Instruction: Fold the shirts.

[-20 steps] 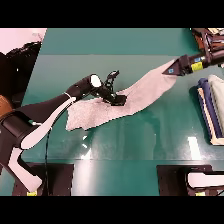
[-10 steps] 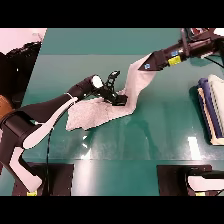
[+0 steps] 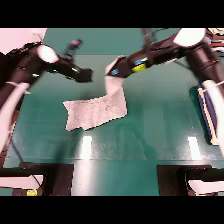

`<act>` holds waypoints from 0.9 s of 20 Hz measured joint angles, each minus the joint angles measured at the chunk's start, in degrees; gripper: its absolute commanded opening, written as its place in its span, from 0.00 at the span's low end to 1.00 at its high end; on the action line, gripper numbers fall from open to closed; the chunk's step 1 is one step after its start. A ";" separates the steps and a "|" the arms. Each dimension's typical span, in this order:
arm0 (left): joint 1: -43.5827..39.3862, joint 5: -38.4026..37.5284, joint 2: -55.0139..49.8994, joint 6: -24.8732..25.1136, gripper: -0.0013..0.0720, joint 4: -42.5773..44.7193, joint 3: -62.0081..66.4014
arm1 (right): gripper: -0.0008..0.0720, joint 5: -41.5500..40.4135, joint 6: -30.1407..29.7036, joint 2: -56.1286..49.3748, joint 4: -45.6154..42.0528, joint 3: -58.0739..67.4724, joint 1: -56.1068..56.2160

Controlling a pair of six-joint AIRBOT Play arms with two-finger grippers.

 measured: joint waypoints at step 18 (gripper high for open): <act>17.38 -7.89 16.72 0.55 0.04 4.63 -0.07 | 0.70 -2.93 1.90 -2.62 -14.47 -13.25 -1.75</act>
